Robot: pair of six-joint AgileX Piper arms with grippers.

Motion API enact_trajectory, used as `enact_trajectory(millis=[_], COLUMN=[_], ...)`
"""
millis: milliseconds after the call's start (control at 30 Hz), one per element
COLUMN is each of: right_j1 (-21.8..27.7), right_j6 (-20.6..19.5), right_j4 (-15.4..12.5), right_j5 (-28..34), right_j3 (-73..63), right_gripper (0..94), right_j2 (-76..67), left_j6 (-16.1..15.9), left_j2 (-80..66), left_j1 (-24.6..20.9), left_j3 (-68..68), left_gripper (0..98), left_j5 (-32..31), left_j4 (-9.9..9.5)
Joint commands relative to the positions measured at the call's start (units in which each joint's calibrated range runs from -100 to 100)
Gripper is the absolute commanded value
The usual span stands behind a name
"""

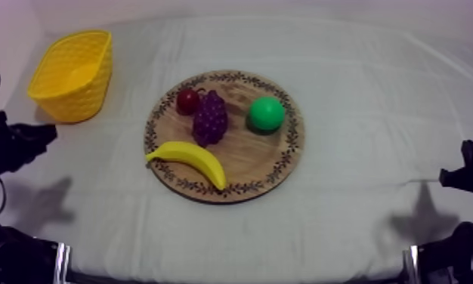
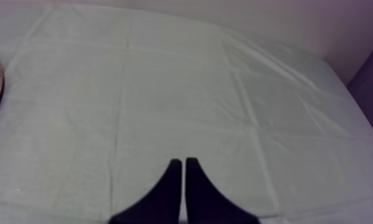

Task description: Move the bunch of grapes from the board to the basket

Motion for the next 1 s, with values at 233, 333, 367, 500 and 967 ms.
enact_trajectory(millis=[233,333,367,500,967], right_j1=[0.0,0.0,0.0,0.0,0.0], right_j6=[0.0,0.0,0.0,0.0,0.0], right_j4=[0.0,0.0,0.0,0.0,0.0], right_j5=[0.0,0.0,0.0,0.0,0.0], right_j3=[0.0,0.0,0.0,0.0,0.0], right_gripper=[0.3,0.3,0.3,0.3,0.3], right_j2=[0.0,0.0,0.0,0.0,0.0], left_j6=[-0.9,-0.5,-0.3,1.5,8.3], left_j2=[23.1,29.5,31.5,38.5,57.5], left_j1=[-4.0,-4.5,-4.2,-2.8,7.9], left_j3=[-28.6,-34.2,-35.8,-41.6,-59.1], left_gripper=[0.0,0.0,0.0,0.0,0.0], left_j5=[19.7,23.8,24.8,28.9,36.7], left_j4=[3.70,4.28,4.26,3.33,0.00])
